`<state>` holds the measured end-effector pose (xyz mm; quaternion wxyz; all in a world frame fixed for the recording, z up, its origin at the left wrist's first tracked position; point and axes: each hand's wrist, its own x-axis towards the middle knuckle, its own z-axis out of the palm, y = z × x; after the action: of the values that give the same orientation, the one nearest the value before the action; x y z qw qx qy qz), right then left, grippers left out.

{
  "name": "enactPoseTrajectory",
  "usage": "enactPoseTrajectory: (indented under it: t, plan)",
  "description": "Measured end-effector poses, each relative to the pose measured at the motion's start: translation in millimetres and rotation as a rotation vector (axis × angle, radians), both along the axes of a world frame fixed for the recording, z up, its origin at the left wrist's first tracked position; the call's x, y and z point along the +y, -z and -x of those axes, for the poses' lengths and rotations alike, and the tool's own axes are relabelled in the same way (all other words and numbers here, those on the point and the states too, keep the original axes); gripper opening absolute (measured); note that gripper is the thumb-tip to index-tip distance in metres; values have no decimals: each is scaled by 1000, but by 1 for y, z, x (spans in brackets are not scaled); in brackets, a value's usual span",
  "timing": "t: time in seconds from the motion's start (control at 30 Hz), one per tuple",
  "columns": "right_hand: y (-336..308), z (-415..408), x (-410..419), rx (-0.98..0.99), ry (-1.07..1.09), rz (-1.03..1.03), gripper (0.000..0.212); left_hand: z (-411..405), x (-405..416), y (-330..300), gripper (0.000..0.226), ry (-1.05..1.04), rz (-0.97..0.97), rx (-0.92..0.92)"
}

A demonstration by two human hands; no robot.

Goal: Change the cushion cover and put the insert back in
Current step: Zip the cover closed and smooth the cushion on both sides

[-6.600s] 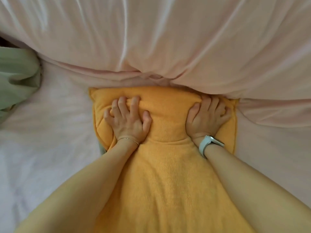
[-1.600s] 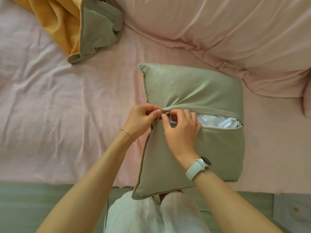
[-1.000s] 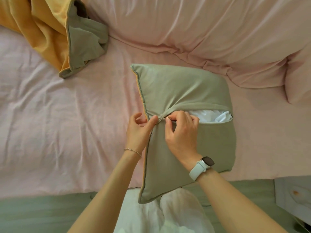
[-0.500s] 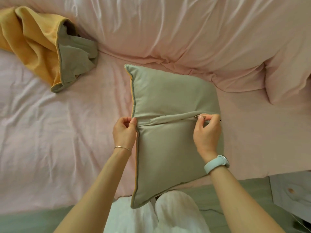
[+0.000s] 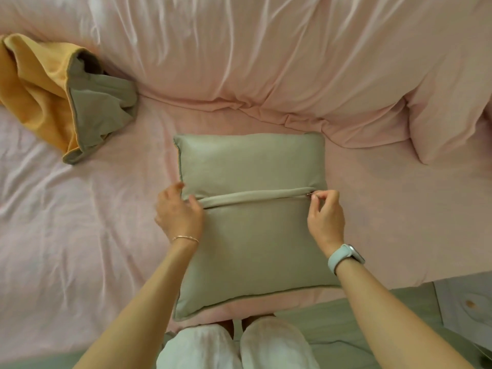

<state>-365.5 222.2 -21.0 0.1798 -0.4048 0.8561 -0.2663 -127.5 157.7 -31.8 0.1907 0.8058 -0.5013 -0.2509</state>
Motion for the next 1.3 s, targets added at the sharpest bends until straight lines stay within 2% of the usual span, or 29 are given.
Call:
enactPoseTrajectory:
  t: [0.07, 0.13, 0.2, 0.3, 0.4, 0.57, 0.67, 0.77, 0.83, 0.9, 0.93, 0.97, 1.07, 1.13, 1.2, 1.23, 1.3]
  plan:
    - [6, -4, -3, 80, -70, 39, 17, 33, 10, -6, 36, 400, 256, 43]
    - [8, -4, -6, 91, -78, 63, 22, 70, 20, -3, 32, 724, 352, 1]
    - [11, -1, -4, 82, -67, 81, 17, 96, 24, 2, 27, 839, 365, -101]
    - [15, 5, 2, 83, -52, 165, 4, 117, 18, 18, 10, 779, 414, -227]
    - [19, 8, 1, 21, 63, 200, 5, 125, 9, 23, 17, 747, 453, -278]
    - [26, 34, -1, -94, 293, 199, 2, 109, 7, 19, 25, 662, 459, -206]
    - [30, 43, 2, -168, 352, 114, 3, 105, 13, 14, 23, 694, 456, -158]
    - [41, 46, 2, -282, 449, -102, 11, 111, 19, 10, 24, 692, 412, -136]
    - [42, 56, 0, -425, 440, -237, 18, 109, 21, 8, 24, 711, 367, -145]
    - [36, 68, -7, -399, 344, -404, 13, 104, 18, 8, 25, 769, 317, -158]
    - [31, 73, -14, -297, 293, -464, 12, 101, 15, 7, 24, 814, 287, -160]
    - [25, 75, -24, -169, 249, -454, 20, 99, 12, 6, 24, 857, 249, -147]
    - [10, 58, -72, 101, -80, -35, 32, 97, -10, -5, 32, 917, 98, 29]
    - [16, 38, -114, 156, -345, 90, 37, 98, -38, -8, 36, 842, 133, 98]
    - [26, 17, -146, 116, -501, -3, 41, 98, -73, 0, 41, 735, 255, -58]
    - [36, 10, -157, 131, -539, -87, 43, 97, -89, 6, 45, 686, 222, -146]
    - [57, 4, -153, 237, -581, -165, 49, 93, -98, 28, 50, 657, 32, -270]
